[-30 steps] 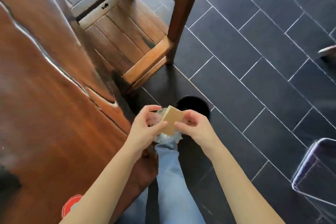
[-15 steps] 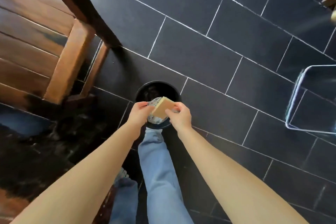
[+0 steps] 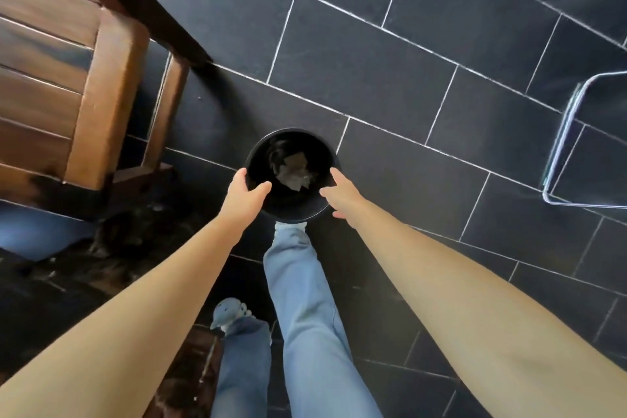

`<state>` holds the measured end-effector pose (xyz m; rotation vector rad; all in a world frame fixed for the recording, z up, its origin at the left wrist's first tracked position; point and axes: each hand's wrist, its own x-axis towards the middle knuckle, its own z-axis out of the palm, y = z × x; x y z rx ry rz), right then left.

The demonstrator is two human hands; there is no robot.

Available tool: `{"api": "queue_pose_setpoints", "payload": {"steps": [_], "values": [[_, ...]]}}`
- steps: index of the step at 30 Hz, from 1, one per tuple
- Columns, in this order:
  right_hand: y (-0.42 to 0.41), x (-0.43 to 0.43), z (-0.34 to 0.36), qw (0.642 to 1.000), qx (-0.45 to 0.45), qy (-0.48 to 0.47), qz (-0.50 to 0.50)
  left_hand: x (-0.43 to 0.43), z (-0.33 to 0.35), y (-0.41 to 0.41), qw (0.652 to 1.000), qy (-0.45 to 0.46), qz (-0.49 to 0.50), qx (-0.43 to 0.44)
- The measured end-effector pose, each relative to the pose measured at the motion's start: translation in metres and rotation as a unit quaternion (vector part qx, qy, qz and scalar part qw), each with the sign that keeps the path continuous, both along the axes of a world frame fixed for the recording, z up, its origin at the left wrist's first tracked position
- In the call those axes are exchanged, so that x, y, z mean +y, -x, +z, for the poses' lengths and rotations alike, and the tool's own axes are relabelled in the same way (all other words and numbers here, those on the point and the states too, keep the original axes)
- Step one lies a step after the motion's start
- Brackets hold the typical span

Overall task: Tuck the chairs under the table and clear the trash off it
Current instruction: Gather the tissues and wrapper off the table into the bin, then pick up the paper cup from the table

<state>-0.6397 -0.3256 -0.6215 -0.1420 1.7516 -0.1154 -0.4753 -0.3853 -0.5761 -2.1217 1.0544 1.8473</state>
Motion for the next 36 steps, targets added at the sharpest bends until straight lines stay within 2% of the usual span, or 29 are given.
{"api": "queue_pose_setpoints", "payload": {"steps": [5, 9, 12, 15, 20, 26, 32, 36], "values": [[-0.011, 0.002, 0.022, 0.999, 0.014, 0.026, 0.019, 0.011, 0.029, -0.018, 1.0, 0.017, -0.008, 0.006], [-0.031, 0.0, 0.053, 0.996, 0.027, 0.073, 0.038, 0.023, 0.058, -0.026, 0.997, 0.073, -0.026, 0.019], [-0.05, -0.001, 0.08, 0.988, 0.041, 0.127, 0.08, 0.032, 0.072, -0.043, 0.99, 0.125, -0.069, -0.019], [-0.078, -0.005, 0.11, 0.969, 0.045, 0.188, 0.153, 0.035, 0.092, -0.07, 0.967, 0.198, -0.147, -0.069], [-0.139, -0.01, 0.178, 0.903, 0.05, 0.336, 0.263, 0.046, 0.146, -0.123, 0.915, 0.342, -0.185, -0.111], [-0.244, 0.021, 0.26, 0.831, 0.028, 0.463, 0.308, 0.102, 0.221, -0.219, 0.885, 0.42, -0.123, -0.16], [-0.343, 0.07, 0.295, 0.749, -0.024, 0.505, 0.428, 0.184, 0.277, -0.319, 0.875, 0.43, 0.009, -0.223], [-0.403, 0.096, 0.295, 0.696, -0.057, 0.497, 0.515, 0.234, 0.302, -0.376, 0.845, 0.457, 0.081, -0.264]]}}
